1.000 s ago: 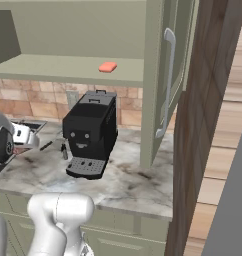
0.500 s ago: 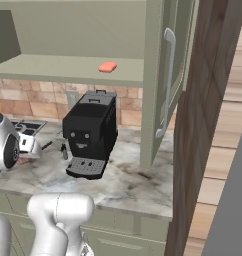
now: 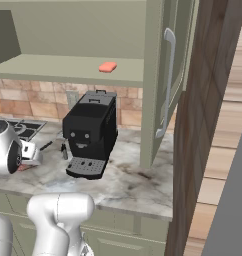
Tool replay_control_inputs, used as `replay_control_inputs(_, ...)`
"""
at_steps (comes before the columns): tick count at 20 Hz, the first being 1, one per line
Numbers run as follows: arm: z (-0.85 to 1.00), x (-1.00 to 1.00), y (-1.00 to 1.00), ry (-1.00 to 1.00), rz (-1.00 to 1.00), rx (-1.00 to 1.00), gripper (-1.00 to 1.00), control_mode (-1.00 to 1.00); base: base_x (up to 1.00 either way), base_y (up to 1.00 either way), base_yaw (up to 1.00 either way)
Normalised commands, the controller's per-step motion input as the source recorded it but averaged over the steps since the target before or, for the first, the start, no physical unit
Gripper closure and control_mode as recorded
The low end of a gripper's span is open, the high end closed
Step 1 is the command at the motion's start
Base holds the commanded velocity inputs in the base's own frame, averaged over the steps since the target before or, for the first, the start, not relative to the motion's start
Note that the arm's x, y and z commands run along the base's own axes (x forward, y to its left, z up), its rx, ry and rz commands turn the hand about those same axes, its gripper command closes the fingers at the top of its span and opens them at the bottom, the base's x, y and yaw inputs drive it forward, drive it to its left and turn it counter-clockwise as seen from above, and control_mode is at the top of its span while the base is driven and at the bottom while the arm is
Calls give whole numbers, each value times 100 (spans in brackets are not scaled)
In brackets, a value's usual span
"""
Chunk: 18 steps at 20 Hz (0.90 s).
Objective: Pick the bar soap and bar soap from the cabinet and place them on the counter.
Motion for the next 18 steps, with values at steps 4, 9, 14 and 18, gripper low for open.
replay_control_inputs(4, -30, 20, 19, 0, 0, 0, 100, -100, 0, 0, 0)
replay_control_inputs(9, -17, 35, 10, 3, 0, 0, 100, -100, 0, 0, 0)
replay_control_inputs(14, -18, 37, 14, 6, 0, 0, 100, -100, 0, 0, 0)
replay_control_inputs(18, -25, 30, 33, 8, 0, 0, 100, -100, 0, 0, 0)
